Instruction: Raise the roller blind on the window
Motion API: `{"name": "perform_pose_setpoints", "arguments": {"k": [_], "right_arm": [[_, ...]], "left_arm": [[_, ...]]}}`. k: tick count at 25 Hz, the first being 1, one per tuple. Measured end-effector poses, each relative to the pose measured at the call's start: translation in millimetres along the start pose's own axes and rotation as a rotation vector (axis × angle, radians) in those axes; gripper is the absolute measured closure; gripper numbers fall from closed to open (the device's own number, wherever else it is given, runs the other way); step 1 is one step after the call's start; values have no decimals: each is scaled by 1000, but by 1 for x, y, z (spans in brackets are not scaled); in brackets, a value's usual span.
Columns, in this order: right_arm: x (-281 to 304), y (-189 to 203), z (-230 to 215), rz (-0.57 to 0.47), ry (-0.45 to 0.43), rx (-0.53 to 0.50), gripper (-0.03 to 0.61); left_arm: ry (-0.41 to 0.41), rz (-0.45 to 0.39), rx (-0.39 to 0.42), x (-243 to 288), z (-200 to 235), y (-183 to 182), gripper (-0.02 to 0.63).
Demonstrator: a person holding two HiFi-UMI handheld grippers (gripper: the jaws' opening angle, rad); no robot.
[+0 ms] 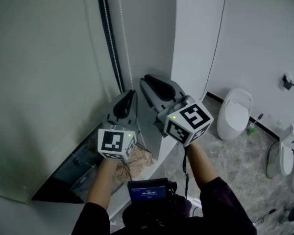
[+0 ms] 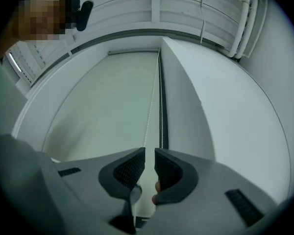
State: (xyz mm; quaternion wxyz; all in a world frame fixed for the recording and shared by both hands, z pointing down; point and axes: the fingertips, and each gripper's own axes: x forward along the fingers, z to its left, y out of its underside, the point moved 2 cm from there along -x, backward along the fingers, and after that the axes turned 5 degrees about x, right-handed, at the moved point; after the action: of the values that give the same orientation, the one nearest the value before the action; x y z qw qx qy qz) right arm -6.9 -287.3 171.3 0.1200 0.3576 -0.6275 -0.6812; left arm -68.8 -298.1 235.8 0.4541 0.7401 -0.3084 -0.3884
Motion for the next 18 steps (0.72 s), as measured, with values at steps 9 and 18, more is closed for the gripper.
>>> {"name": "perform_pose_setpoints", "arguments": {"k": [9, 18], "right_arm": [[34, -2, 10, -10, -68, -24, 483], [43, 1, 8, -12, -7, -63, 561]], "left_arm": [[111, 269, -135, -68, -57, 180, 595], [165, 400, -174, -100, -89, 239, 595]]}}
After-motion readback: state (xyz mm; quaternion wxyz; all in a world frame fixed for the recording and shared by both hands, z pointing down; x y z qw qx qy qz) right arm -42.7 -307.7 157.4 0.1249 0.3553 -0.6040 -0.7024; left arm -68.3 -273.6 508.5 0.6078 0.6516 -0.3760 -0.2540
